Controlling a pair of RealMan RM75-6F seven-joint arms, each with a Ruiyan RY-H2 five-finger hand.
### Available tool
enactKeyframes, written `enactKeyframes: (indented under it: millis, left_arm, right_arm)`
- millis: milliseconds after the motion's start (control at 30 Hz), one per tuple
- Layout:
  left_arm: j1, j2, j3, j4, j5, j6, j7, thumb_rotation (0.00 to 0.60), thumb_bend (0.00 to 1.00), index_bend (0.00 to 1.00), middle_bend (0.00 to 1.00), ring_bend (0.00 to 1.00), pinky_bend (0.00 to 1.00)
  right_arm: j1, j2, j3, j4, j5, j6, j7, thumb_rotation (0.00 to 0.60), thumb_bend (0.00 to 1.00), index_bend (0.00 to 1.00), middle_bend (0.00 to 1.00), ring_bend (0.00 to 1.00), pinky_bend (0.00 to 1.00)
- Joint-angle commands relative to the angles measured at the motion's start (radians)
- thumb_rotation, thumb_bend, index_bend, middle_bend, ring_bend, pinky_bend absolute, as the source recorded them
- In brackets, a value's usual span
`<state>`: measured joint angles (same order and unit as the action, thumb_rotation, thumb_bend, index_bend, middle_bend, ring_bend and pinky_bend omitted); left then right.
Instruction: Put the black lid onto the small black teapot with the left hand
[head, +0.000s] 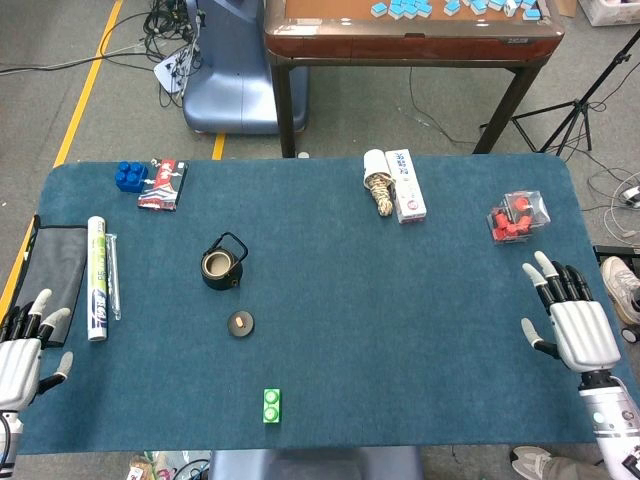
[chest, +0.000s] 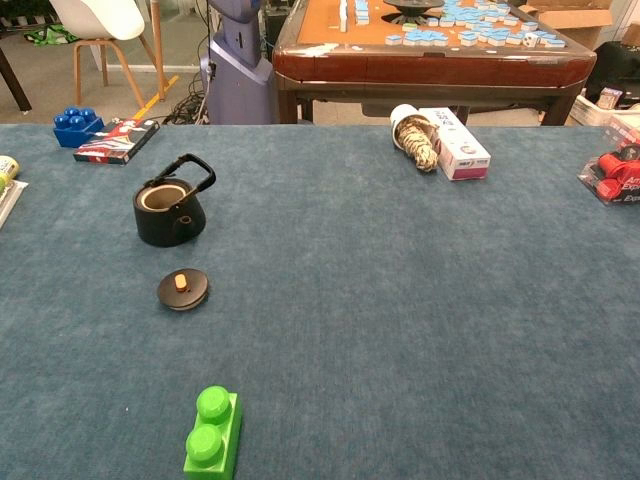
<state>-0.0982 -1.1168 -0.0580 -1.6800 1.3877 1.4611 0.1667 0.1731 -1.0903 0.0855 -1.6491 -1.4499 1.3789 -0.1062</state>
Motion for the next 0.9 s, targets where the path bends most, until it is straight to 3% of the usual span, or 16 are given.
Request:
enactKeyframes:
  millis: [33,567,900]
  left_arm:
    - [-0.007,0.002,-0.003,-0.001,-0.001,-0.011,-0.005,0.6,0.37,0.2,0.0,0.0,0.0]
    - [0.043,-0.035,0.059,0.003,0.082,0.041,0.006,0.6,0.37,0.19,0.0,0.0,0.0]
    - [-0.02,-0.085,0.037,-0.014,0.049,-0.063,0.074,0.6,0.37,0.23,0.0,0.0,0.0]
  right_arm:
    - [0.0,0.001,-0.001,-0.001,0.003,-0.003,-0.004,0.6,0.39,0.0,0.0,0.0,0.0]
    - [0.015,0.052,0.0,-0.06,-0.039,-0.003,0.008,0.6,0.39,0.0,0.0,0.0,0.0]
    - [0.059,0.13,0.056,-0.129,0.015,-0.033,-0.058,0.6,0.39,0.0,0.0,0.0,0.0]
